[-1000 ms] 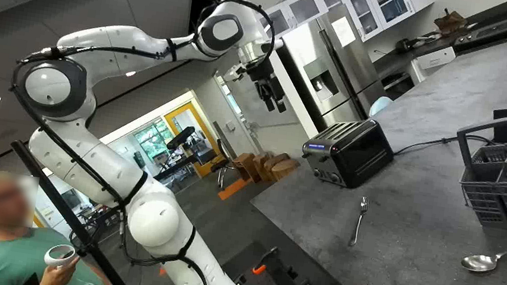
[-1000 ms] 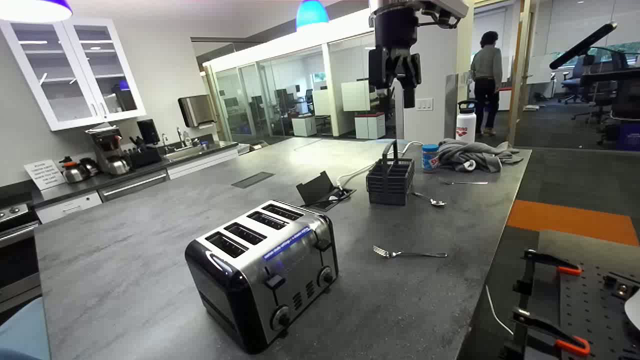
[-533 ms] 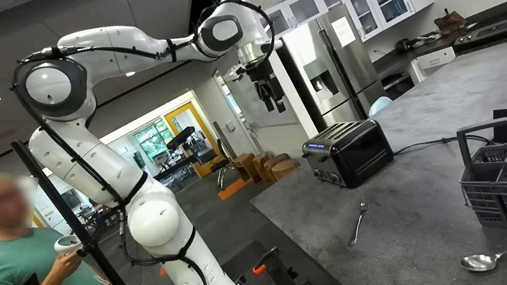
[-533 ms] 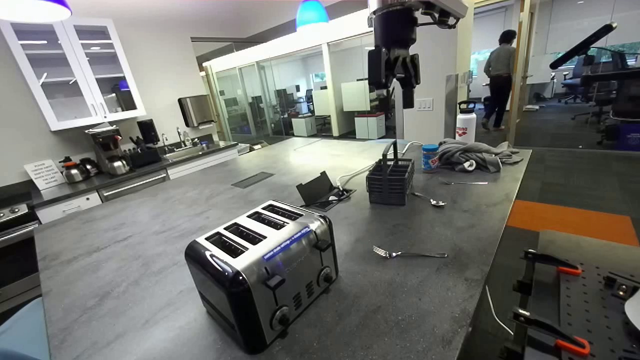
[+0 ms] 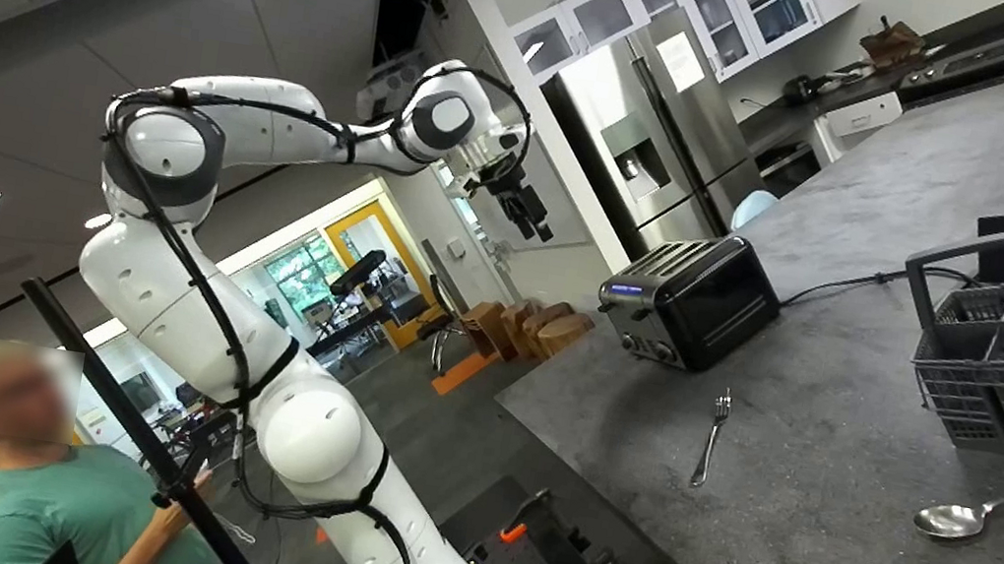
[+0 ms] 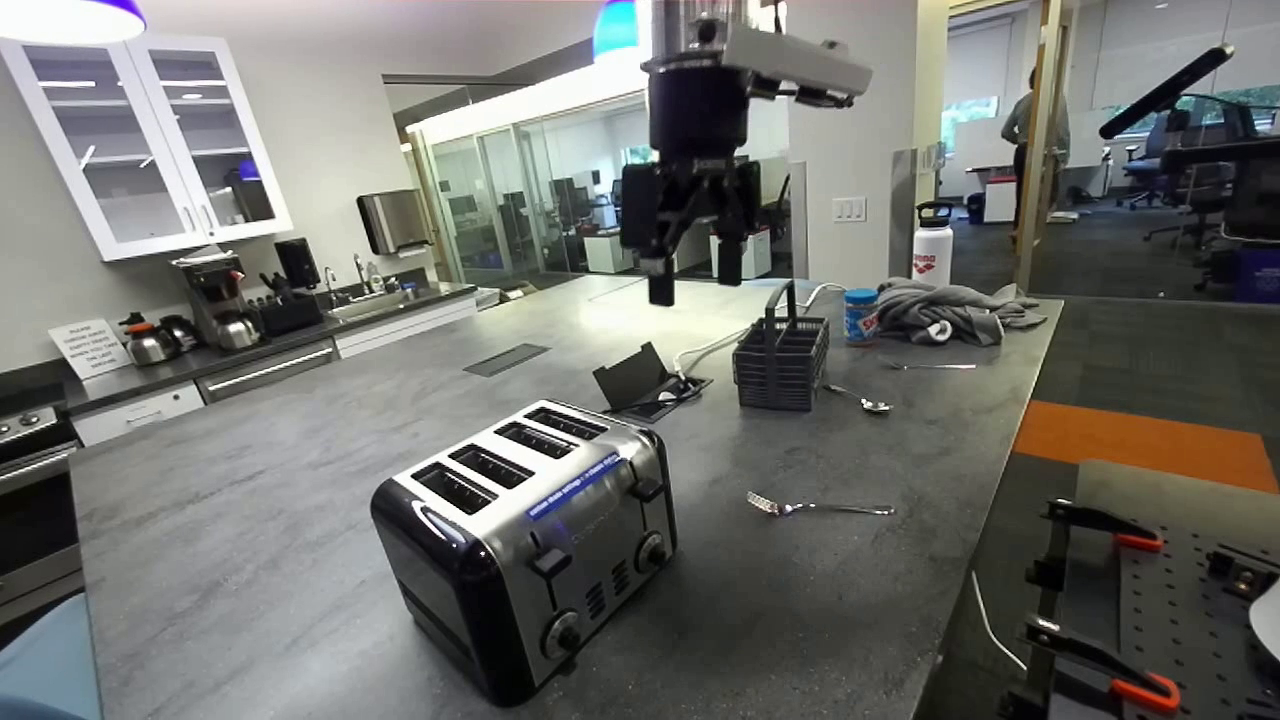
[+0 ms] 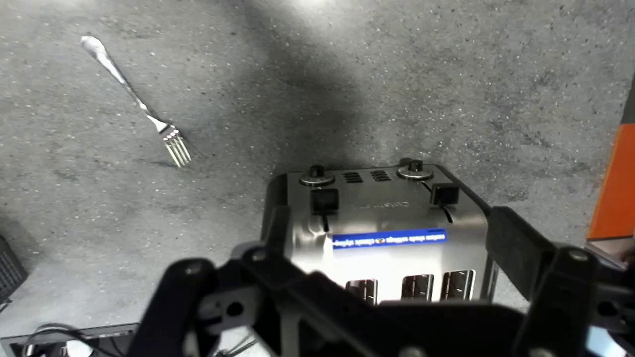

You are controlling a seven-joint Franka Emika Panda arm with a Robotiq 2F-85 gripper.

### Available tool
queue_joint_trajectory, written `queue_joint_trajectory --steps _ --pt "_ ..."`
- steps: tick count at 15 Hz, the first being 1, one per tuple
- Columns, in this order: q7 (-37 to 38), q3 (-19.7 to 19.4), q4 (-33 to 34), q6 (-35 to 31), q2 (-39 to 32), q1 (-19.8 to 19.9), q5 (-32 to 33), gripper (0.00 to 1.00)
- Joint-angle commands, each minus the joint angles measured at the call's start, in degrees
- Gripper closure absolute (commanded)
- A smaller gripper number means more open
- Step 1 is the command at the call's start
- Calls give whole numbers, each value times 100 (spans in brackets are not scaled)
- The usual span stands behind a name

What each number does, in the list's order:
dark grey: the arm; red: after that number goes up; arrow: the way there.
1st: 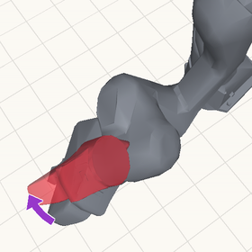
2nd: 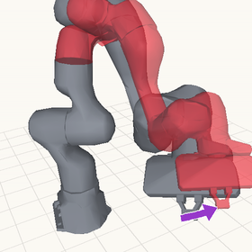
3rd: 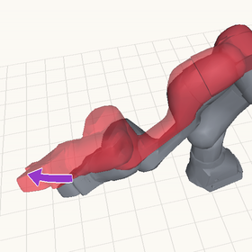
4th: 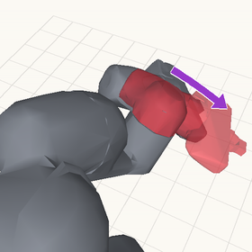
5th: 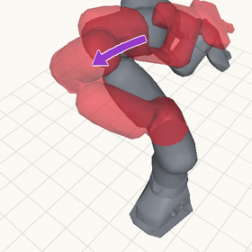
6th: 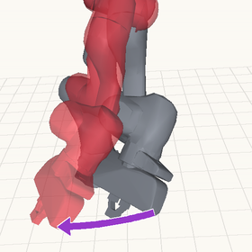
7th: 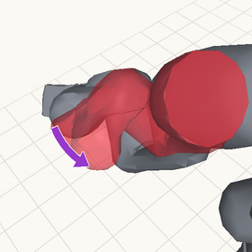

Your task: Push the toaster lever to the left down

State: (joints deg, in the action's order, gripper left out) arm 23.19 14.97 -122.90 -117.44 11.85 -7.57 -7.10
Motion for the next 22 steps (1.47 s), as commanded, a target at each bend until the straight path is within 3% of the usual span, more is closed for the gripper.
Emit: queue_joint_trajectory --steps 1,5,6,7,14,15,16,22 --pt "1038 311 271 -763 -823 -157 458 0" --pt "1948 266 532 -1491 -1750 -416 1388 0" --pt "1844 204 612 -1425 -1872 -490 1372 0" --pt "1713 150 288 -1423 -1511 -528 1201 0" --pt "1990 -3 584 -1472 -1986 -694 1365 0" --pt "2049 -39 631 -1527 -2080 -749 1436 25" --pt "2174 -86 648 -1563 -2135 -804 1541 26" --pt "2483 -270 643 -2237 -2498 -1064 1933 73"
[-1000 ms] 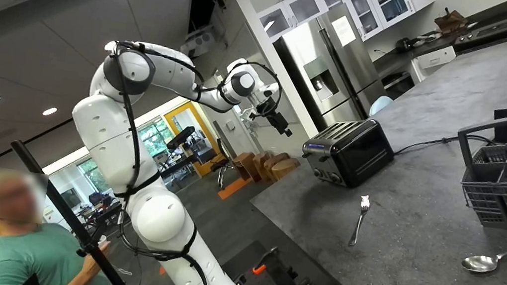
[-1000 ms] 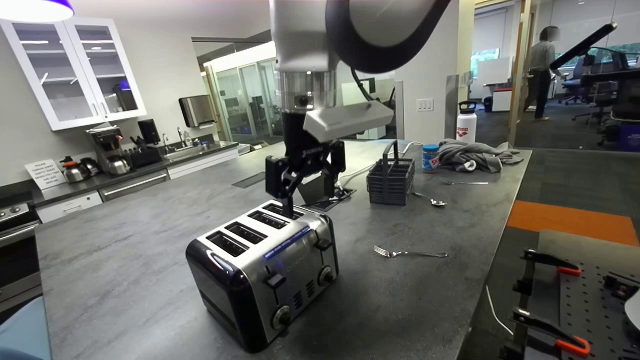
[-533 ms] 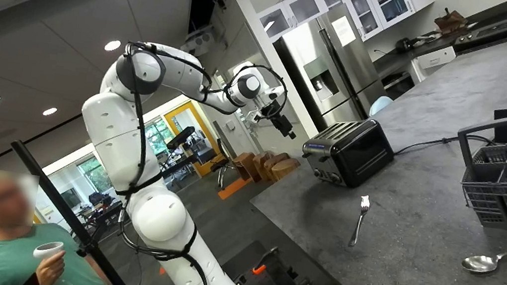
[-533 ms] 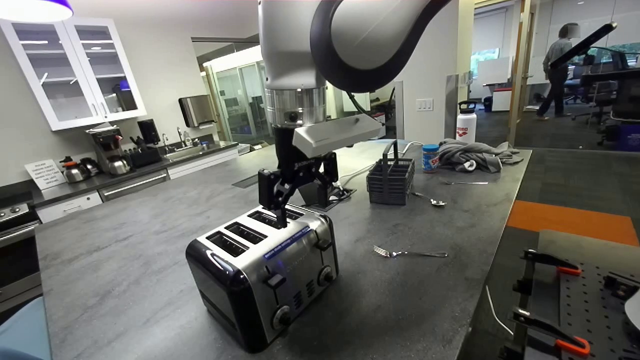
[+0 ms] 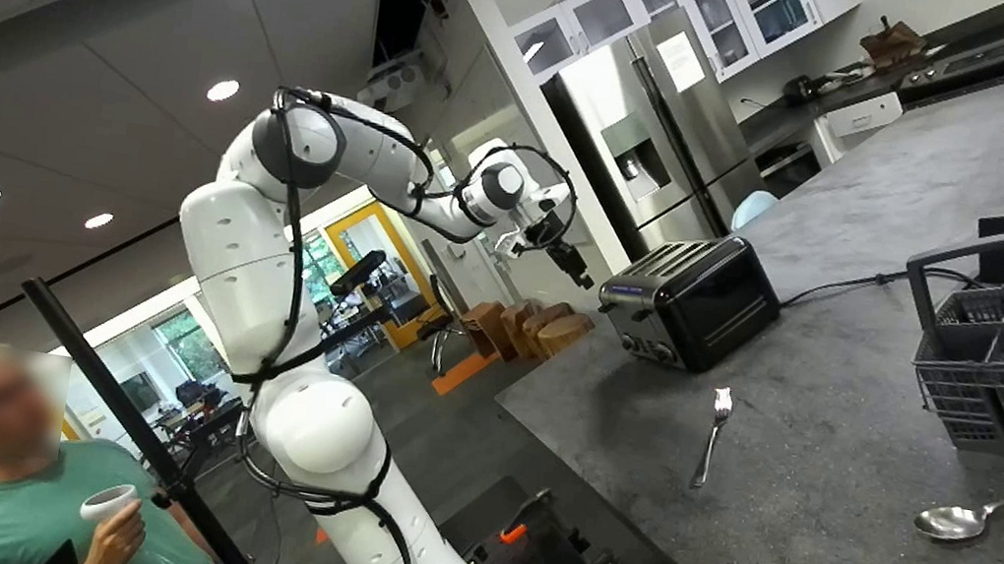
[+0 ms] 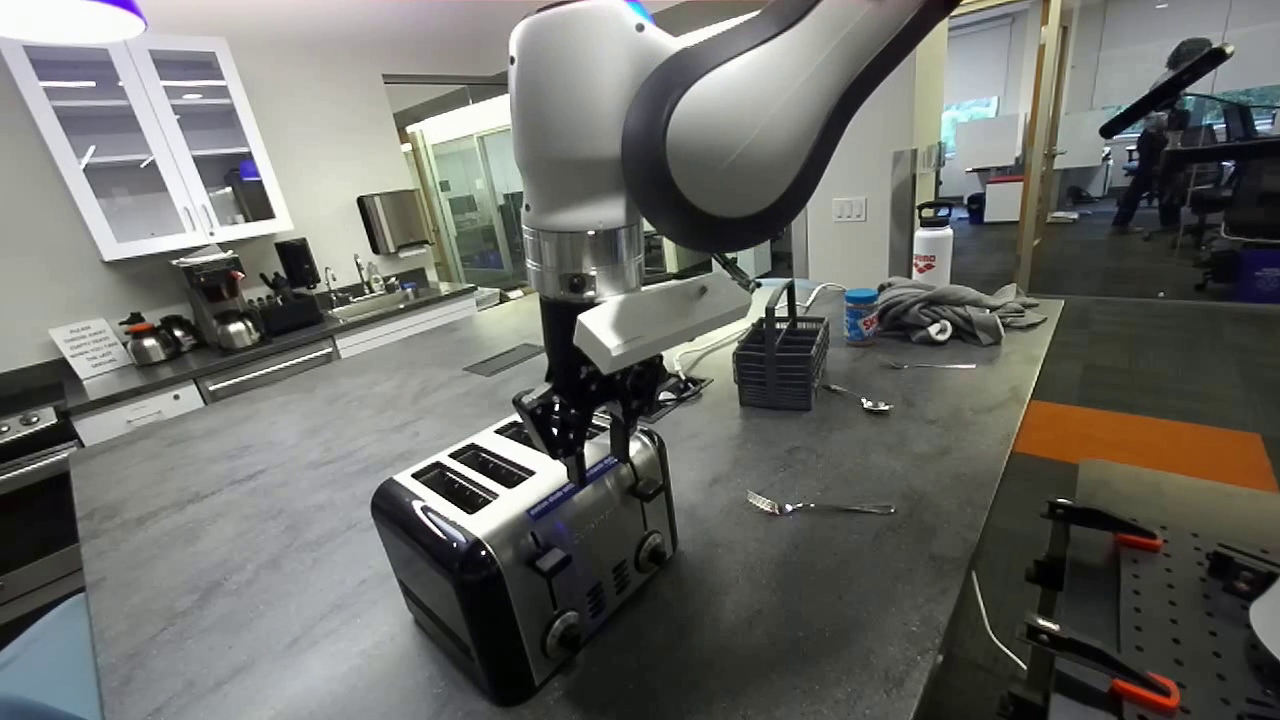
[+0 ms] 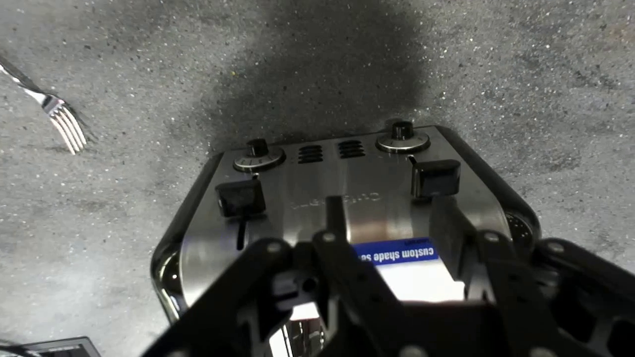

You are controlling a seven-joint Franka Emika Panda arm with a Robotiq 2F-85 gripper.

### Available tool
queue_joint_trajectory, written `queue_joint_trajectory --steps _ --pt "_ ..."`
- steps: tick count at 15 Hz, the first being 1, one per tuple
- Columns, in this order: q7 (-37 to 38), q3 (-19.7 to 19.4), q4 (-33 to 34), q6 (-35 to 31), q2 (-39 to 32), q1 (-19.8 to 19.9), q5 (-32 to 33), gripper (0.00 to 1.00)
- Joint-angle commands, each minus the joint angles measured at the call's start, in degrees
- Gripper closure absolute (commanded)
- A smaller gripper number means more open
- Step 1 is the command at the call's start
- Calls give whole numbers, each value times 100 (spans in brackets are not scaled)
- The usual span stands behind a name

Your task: Push the toaster lever to the left down

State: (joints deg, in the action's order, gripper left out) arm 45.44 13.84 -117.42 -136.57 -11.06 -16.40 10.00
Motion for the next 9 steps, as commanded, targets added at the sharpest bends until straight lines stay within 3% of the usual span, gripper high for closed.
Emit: queue_joint_trajectory --steps 1,4,9 --pt "155 -160 110 -407 -287 -210 179 81" --pt "319 -272 206 -540 -508 -379 327 100" --pt "354 -420 436 -610 -803 -584 374 100"
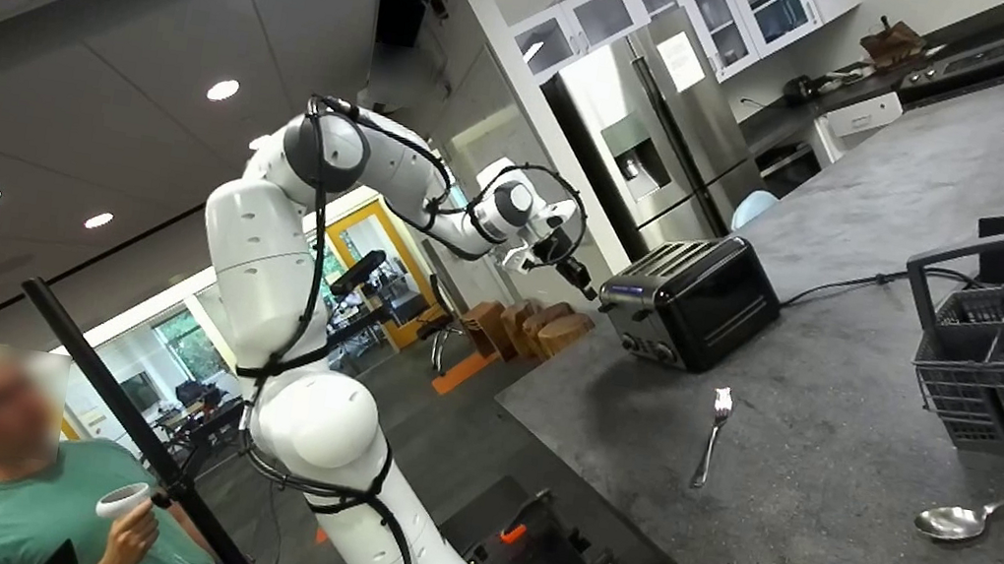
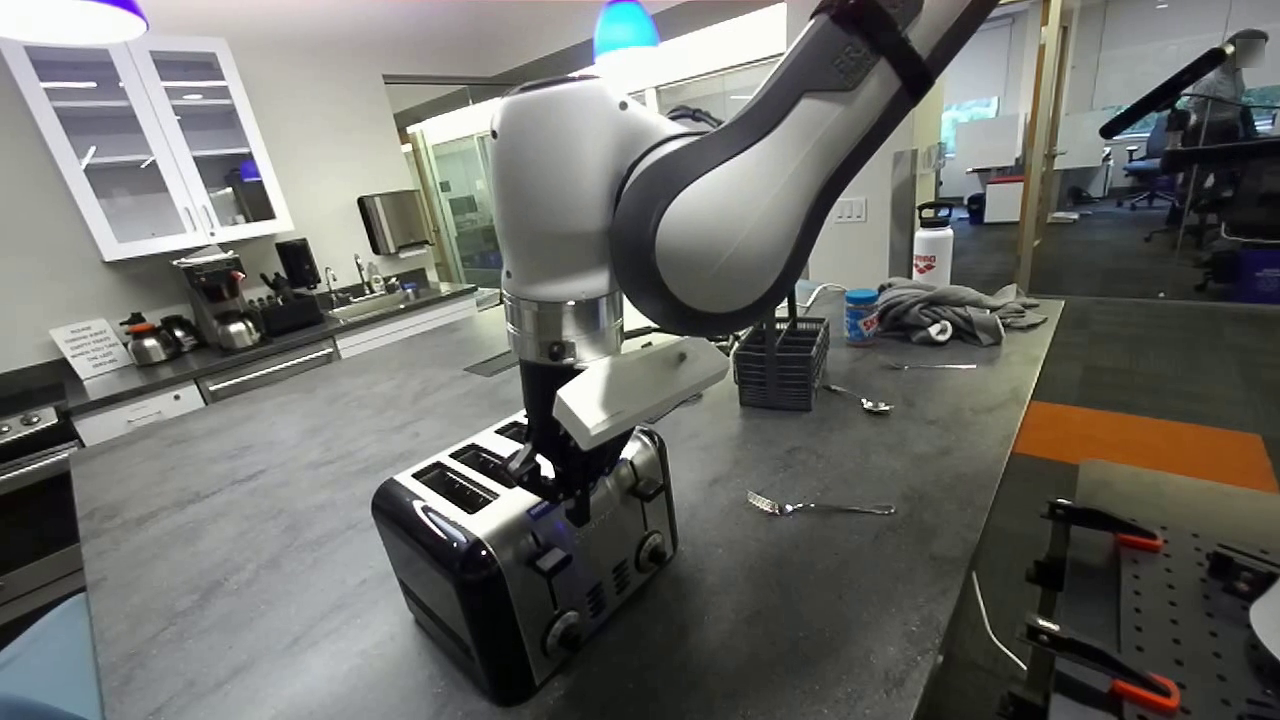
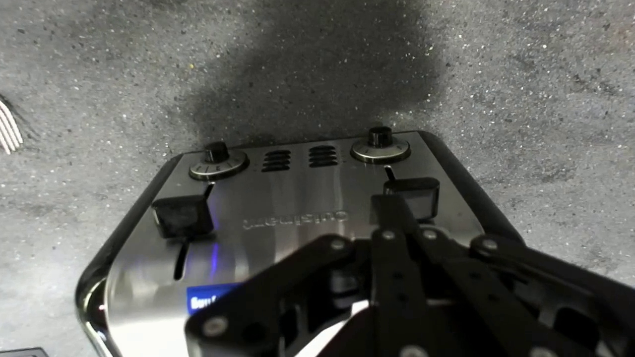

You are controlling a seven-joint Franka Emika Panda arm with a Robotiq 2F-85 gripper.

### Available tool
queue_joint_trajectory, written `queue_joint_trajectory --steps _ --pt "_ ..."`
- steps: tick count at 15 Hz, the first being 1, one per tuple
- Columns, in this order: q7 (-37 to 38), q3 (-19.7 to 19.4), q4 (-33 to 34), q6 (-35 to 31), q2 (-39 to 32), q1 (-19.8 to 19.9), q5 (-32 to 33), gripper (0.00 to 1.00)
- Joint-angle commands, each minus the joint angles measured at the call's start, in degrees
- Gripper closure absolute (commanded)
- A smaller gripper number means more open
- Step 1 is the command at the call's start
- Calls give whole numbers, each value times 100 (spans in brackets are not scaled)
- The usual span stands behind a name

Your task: Push the toaster lever to the left down

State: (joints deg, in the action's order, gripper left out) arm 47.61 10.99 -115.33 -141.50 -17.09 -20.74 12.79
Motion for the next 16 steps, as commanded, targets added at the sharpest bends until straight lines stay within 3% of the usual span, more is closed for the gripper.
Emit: queue_joint_trajectory --steps 1,16 --pt "144 -167 287 -121 -256 -184 100 100" --pt "102 -383 1026 204 -940 -478 -43 100"
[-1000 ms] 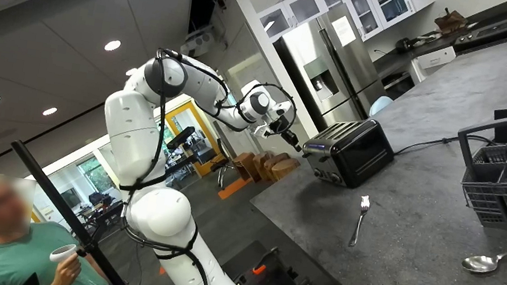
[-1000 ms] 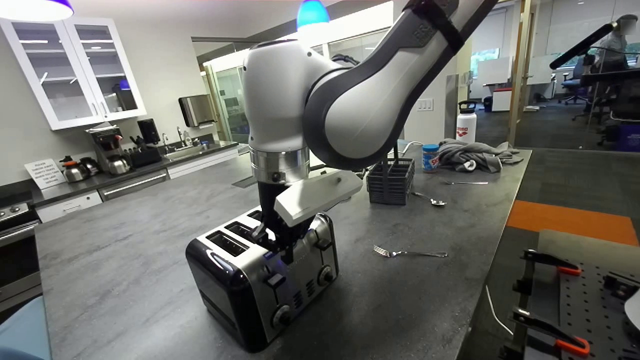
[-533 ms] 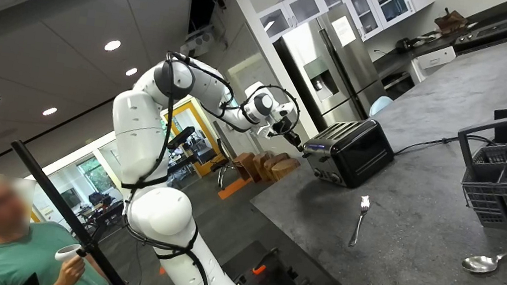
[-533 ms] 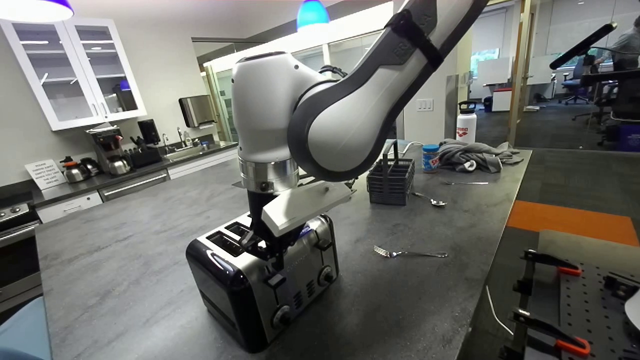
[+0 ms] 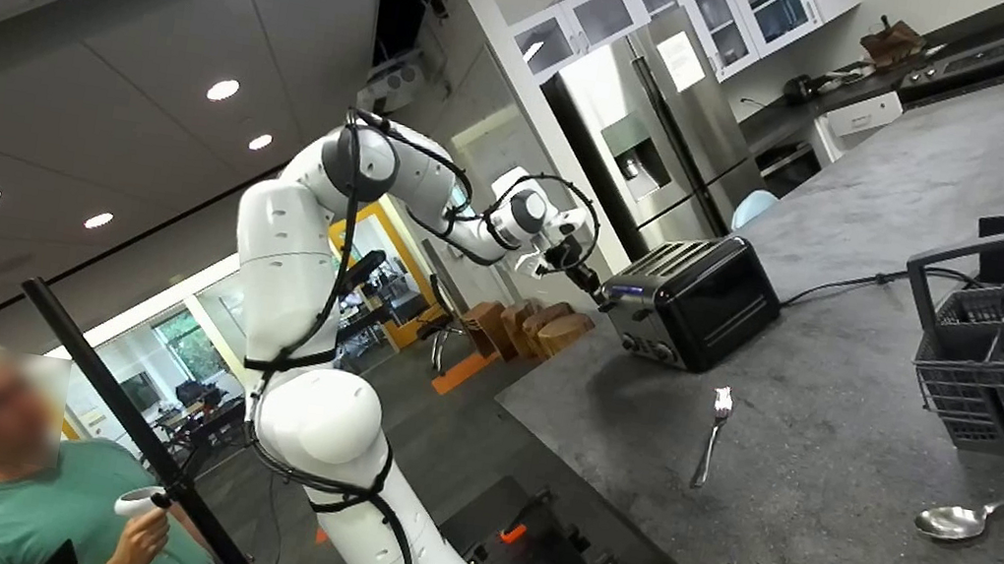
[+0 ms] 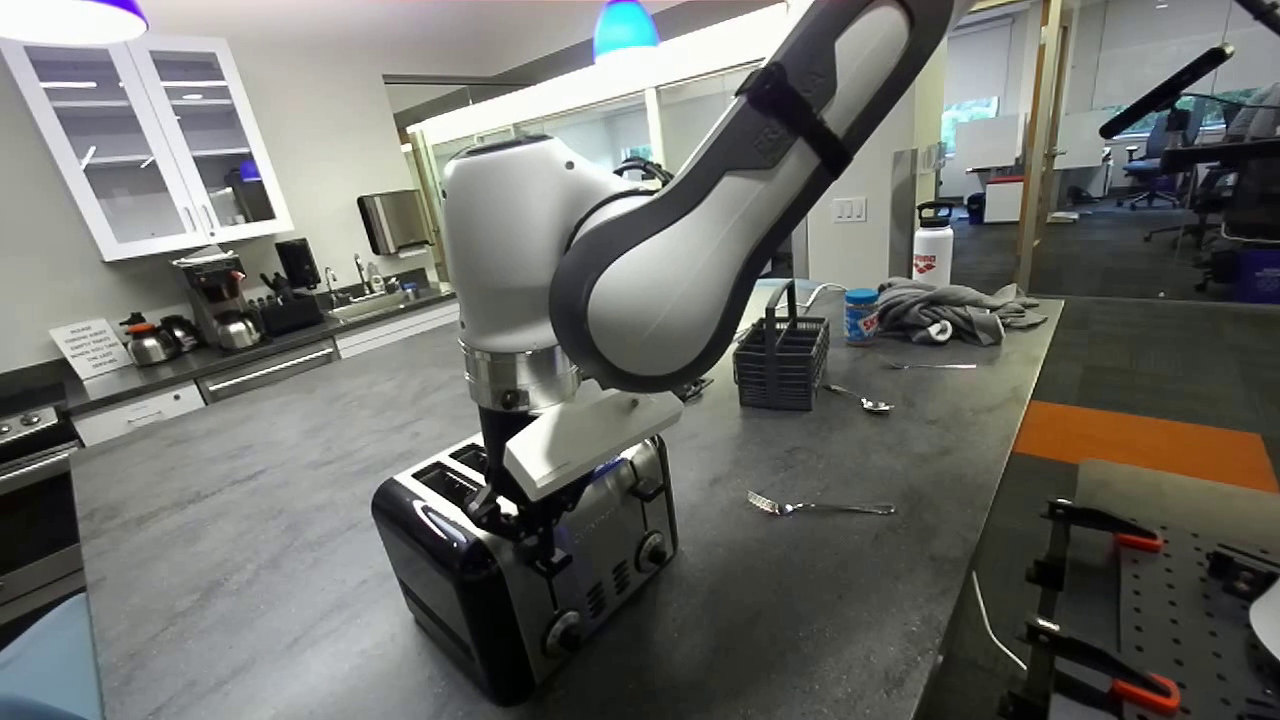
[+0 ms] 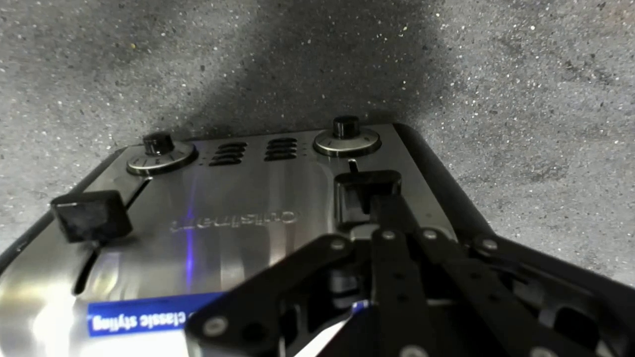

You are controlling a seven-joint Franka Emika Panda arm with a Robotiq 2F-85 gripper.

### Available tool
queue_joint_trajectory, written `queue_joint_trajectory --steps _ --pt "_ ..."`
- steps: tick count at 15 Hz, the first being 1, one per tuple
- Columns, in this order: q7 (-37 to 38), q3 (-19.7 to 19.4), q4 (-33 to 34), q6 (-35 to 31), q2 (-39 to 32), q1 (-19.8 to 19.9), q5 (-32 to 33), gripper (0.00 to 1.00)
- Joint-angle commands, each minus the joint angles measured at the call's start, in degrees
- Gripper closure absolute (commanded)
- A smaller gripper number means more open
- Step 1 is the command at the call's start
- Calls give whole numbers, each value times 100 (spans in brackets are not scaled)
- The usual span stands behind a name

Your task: Push the toaster lever to the left down

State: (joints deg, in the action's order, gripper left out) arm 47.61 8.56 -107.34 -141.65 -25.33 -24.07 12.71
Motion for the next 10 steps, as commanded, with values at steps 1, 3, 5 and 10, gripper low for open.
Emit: queue_joint_trajectory --steps 1,3,5,10 --pt "121 -167 248 259 -141 -166 -37 100" --pt "145 -212 282 358 -172 -204 -34 100" --pt "94 -197 333 429 -217 -187 -96 100" --pt "16 -168 453 581 -386 -151 -222 100"
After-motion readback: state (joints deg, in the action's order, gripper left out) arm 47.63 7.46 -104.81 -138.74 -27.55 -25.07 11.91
